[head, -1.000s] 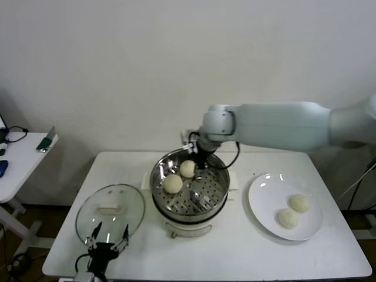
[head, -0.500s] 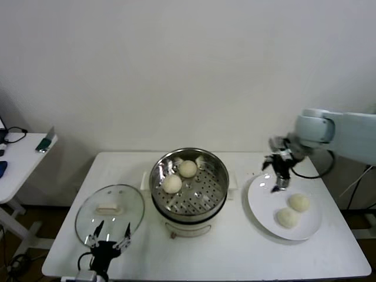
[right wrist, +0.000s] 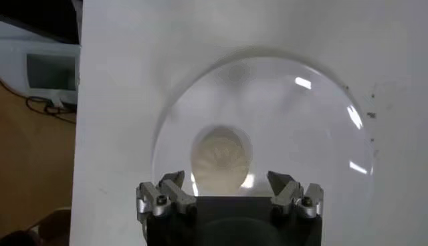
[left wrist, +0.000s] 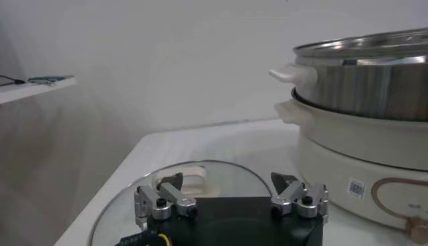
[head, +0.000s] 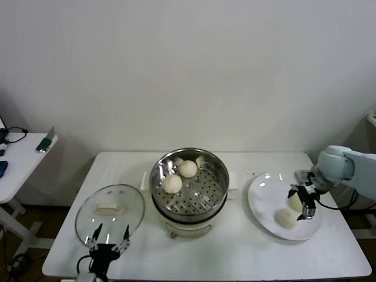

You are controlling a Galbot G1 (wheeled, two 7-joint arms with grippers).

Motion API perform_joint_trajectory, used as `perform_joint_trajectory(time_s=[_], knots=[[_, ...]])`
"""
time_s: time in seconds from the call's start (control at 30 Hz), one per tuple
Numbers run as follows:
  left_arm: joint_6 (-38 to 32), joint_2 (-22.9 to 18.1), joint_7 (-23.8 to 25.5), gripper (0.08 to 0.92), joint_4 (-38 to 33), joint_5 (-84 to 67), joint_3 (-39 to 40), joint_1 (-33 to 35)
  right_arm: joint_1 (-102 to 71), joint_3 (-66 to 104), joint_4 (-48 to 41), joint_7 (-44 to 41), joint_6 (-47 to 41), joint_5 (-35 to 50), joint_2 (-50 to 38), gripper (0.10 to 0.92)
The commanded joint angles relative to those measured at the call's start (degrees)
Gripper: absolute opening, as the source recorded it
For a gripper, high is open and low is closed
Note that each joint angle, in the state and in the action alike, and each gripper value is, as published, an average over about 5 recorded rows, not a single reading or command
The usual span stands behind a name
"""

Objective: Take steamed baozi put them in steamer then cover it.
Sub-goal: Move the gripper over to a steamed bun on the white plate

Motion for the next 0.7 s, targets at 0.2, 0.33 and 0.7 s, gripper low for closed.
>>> perform_joint_trajectory(time_s=[0.2, 0.33, 0.7], knots=[[-0.1, -0.1, 0.0, 0.823, 0.4, 0.0, -0.1, 0.0, -17.8, 13.7, -4.7, 2.7, -1.3, -5.1, 0.7, 0.823], [-0.1, -0.1, 0.0, 0.823, 0.4, 0.0, -0.1, 0.0, -19.9, 16.0, -5.2, 3.6, -2.1, -5.4, 1.6, 0.823], [0.1, 0.2, 0.0, 0.823, -0.1, 0.2, 0.0, 0.1, -17.0, 14.9, -4.1, 2.8, -2.3, -4.3, 1.3, 0.716]])
